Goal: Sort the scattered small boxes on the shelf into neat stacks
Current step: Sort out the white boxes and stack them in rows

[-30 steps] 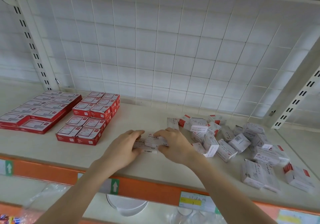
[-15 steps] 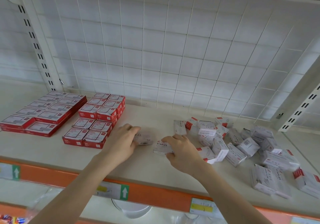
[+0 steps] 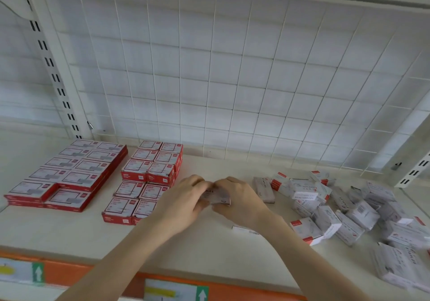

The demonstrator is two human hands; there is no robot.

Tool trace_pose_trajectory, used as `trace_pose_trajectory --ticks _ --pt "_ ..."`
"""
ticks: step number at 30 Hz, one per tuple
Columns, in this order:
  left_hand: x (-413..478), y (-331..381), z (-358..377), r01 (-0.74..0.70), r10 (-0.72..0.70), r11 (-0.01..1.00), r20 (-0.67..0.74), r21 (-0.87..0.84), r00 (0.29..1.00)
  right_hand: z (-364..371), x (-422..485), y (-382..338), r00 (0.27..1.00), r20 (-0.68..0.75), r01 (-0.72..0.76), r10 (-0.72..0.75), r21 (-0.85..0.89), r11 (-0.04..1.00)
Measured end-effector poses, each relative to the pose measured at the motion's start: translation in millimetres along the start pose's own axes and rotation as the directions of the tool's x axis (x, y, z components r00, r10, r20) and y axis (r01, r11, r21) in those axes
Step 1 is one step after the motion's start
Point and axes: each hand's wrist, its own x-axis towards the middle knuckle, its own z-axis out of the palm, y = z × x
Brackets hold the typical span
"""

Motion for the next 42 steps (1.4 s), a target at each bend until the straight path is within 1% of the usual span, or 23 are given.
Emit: trace_pose_trajectory --ticks 6,10,13,16,21,25,27,30,33,35,38,42 --pt "2 -9 3 0.011 -0.025 0.987 0.087 0.160 0.996 7 22 2 0.991 0.055 -0.114 0.122 -0.127 0.985" --pt "6 -9 7 0.007 -0.029 0.975 0.096 0.221 0.995 12 30 7 0.983 0.071 -0.159 0.169 -0.133 0.978" --pt "10 -6 12 -0.013 -0.017 0.969 0.117 0.246 0.993 11 29 10 0.984 0.058 -0.159 0.167 -0.123 0.980" --pt "17 -4 20 -0.039 -0.004 0.968 0.169 0.248 0.986 0 17 15 0.981 0.061 -0.173 0.183 -0.134 0.976" --pt "37 4 27 -0.025 -0.044 0.955 0.222 0.296 0.974 -21 -11 16 0.963 0.146 -0.206 0.225 -0.134 0.969" --pt "50 14 28 -0.058 -0.025 0.963 0.302 0.262 0.953 -27 -26 13 0.950 0.241 -0.153 0.196 -0.187 0.970" --pt "56 14 29 -0.061 -0.031 0.959 0.315 0.277 0.948 -25 -29 13 0.944 0.271 -0.131 0.190 -0.221 0.966" --pt "64 8 29 -0.066 -0.040 0.945 0.314 0.321 0.949 -20 -27 15 0.948 0.262 -0.123 0.178 -0.213 0.969" --pt "71 -1 26 -0.043 -0.060 0.943 0.296 0.330 0.953 -17 -20 17 0.956 0.230 -0.140 0.182 -0.188 0.972" --pt "73 -8 27 -0.026 -0.064 0.945 0.260 0.327 0.963 -15 -11 17 0.959 0.212 -0.146 0.189 -0.204 0.968" --pt "67 -10 29 0.038 -0.116 0.948 0.229 0.317 0.967 -11 1 19 0.963 0.170 -0.167 0.211 -0.241 0.956" --pt "47 -1 32 0.052 -0.149 0.930 0.243 0.363 0.959 -8 4 24 0.966 0.135 -0.179 0.221 -0.267 0.947"
